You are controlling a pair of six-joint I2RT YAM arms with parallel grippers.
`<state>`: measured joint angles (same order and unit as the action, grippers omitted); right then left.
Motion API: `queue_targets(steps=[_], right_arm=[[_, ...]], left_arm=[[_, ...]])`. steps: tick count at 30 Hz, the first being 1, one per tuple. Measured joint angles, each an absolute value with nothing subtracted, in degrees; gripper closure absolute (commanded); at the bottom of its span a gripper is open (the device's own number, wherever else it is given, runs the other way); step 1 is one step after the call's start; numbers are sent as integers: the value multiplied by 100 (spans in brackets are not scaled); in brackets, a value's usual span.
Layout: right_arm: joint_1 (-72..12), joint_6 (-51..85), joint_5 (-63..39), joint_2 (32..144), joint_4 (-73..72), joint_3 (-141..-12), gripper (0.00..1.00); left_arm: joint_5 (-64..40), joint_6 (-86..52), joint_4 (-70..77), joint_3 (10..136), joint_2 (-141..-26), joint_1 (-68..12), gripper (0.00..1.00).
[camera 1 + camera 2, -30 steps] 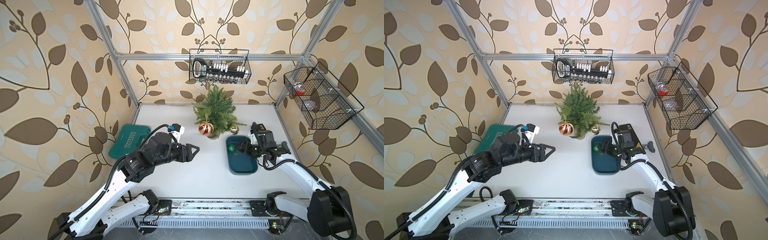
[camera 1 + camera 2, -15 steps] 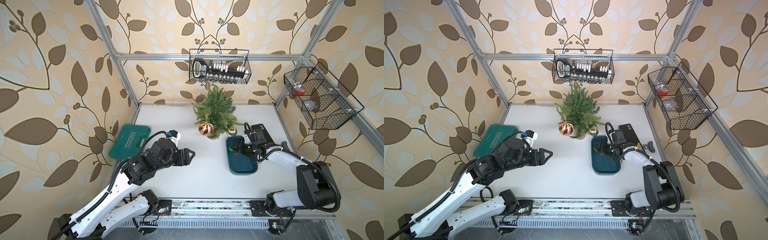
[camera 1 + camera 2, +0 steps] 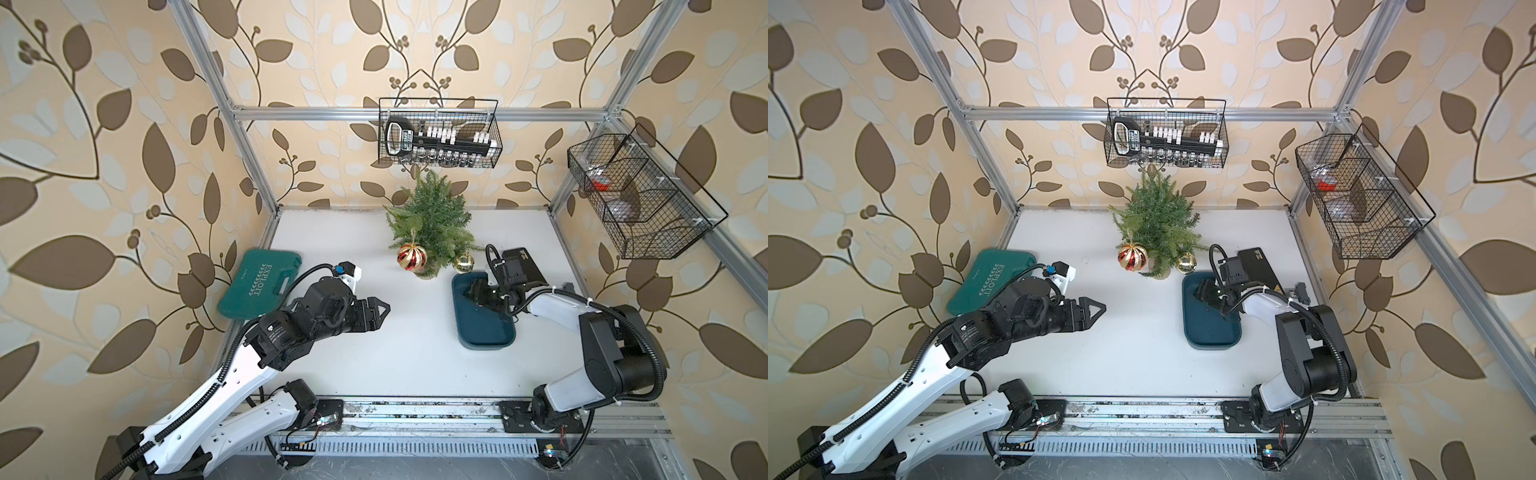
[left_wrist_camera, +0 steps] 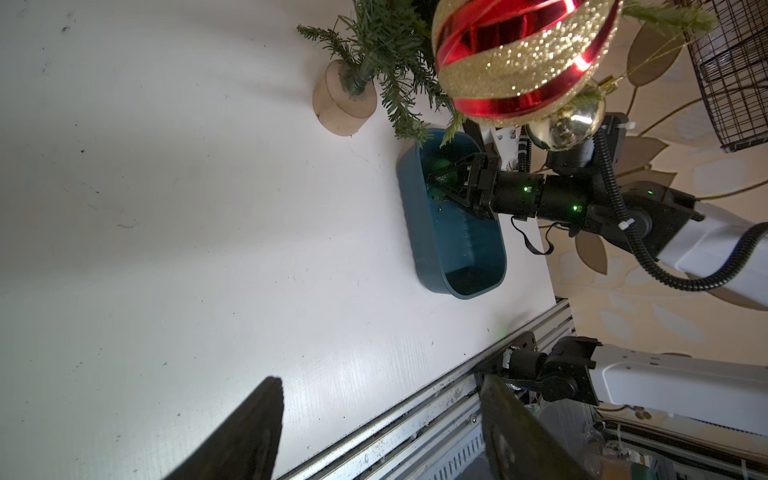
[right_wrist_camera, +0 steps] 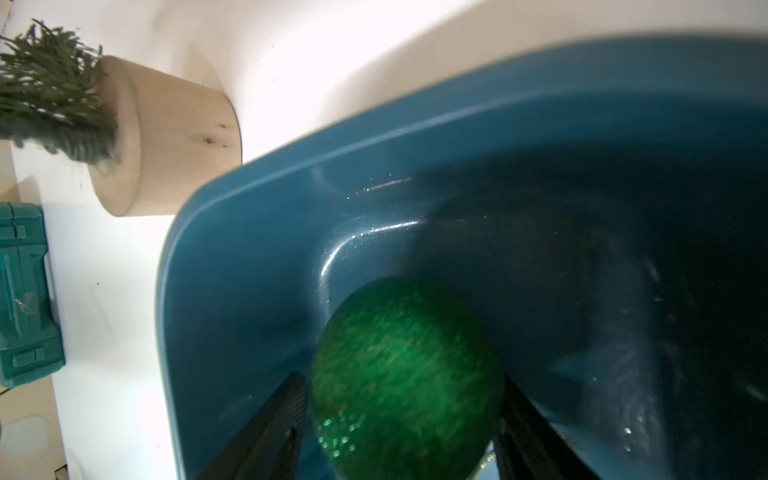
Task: Decorate the small christmas tree with ornaments
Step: Pick up an ornament from the container.
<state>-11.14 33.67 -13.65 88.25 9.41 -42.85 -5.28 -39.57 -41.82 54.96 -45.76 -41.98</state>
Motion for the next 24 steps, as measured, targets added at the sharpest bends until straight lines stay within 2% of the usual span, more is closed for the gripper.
queue_targets(steps=[17, 24], right_arm=[[-1111, 3380, -1002, 9201, 1048, -4694, 32], [-1109, 3382, -982, 9303, 1052, -4748, 38]], left_arm=[[-532, -3962, -4176, 5496, -4646, -4198, 24], [-532, -3962, -4178, 5496, -4646, -4198, 24]])
